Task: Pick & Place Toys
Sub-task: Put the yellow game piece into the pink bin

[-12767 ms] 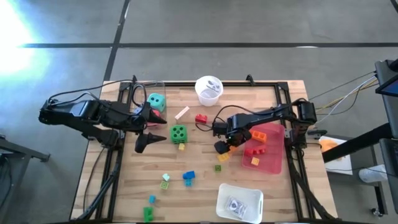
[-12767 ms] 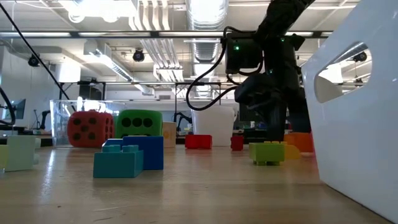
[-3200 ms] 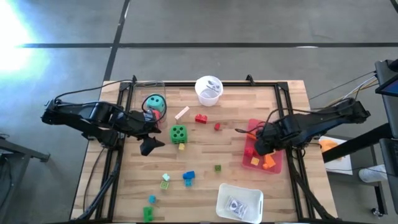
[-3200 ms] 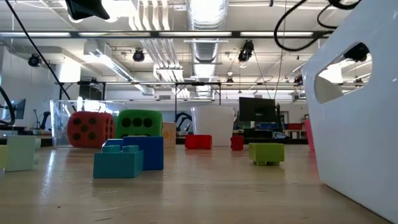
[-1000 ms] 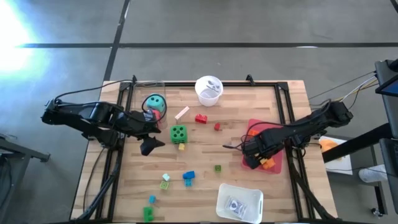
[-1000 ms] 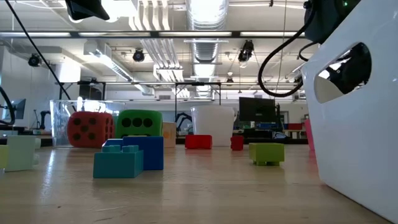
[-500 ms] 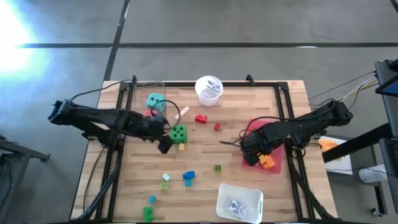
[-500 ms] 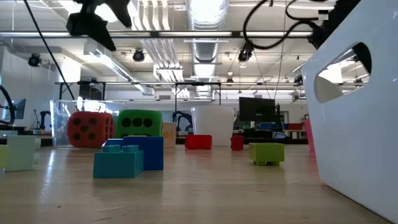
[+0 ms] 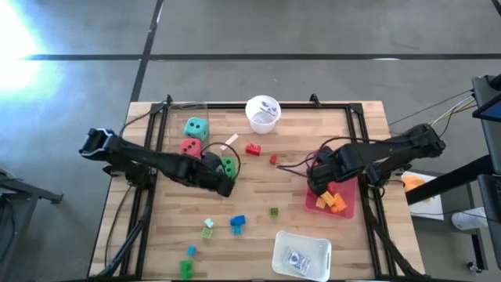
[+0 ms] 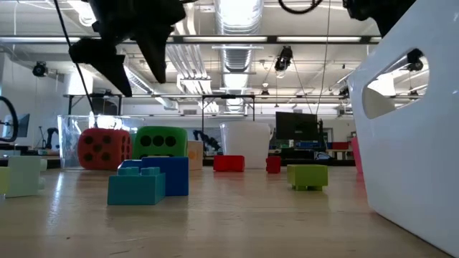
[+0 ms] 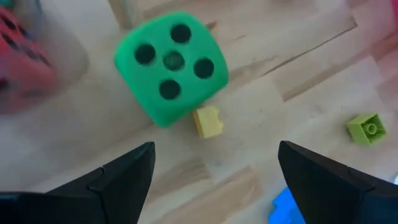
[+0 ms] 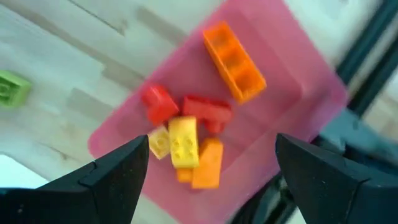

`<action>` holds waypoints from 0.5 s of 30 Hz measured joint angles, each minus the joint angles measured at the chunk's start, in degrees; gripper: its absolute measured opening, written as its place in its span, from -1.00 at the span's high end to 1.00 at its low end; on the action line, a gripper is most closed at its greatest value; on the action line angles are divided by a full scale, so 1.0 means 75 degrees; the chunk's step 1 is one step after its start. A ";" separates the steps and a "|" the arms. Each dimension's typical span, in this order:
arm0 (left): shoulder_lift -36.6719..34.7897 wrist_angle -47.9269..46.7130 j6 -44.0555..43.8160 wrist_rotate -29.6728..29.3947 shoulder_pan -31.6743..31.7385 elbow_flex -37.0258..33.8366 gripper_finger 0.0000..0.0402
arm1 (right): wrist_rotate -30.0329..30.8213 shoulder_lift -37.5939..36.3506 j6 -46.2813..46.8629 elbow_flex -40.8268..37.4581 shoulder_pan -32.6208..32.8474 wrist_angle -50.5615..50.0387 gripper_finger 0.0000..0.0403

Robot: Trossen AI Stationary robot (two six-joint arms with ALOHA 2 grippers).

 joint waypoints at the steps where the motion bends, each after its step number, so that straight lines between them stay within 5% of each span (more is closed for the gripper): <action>1: 0.0130 0.0105 -0.0257 -0.0027 -0.0060 0.0000 -0.70 | 0.0111 -0.0084 -0.0025 0.0050 -0.0023 -0.0034 -0.69; 15: 0.1567 0.0744 -0.2467 -0.0489 -0.0430 0.0009 -0.70 | 0.1005 -0.1774 0.0004 0.0082 -0.0095 0.0087 -0.69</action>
